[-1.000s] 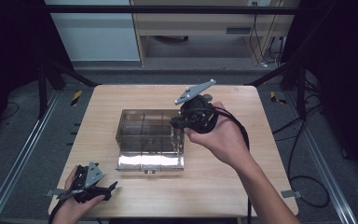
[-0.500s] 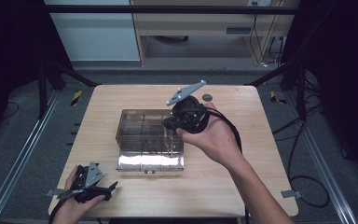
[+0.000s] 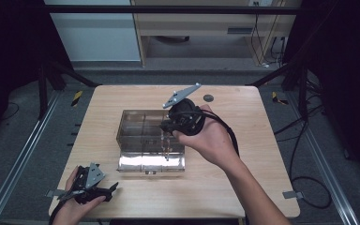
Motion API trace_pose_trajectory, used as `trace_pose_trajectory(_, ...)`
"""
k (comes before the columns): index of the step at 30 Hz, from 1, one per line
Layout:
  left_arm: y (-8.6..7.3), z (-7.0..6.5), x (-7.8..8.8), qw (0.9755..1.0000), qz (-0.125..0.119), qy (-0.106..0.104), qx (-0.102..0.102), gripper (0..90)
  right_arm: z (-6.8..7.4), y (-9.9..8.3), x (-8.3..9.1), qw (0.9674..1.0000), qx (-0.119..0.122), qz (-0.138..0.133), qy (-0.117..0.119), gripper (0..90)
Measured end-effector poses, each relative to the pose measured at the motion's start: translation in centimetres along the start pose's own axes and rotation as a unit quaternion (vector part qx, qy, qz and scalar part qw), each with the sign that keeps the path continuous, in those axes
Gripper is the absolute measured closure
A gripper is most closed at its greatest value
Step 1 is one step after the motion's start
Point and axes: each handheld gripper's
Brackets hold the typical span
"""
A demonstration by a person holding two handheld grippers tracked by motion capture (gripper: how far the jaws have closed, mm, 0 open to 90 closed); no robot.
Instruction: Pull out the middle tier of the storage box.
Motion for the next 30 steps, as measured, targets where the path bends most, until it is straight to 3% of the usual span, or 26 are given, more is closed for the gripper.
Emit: trace_pose_trajectory(30, 0.0, 0.0, 0.0, 1.0, 0.0, -0.002, 0.0, 5.4, 1.3, -1.0, -6.9, 0.9994, -0.005, 0.018, 0.03, 85.2)
Point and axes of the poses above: each handheld gripper's, and its own axes: x roughly backward along the jaws, y roughly out of its top, z roughly to its left, and after that the axes turned 6 degrees about -z, right-handed
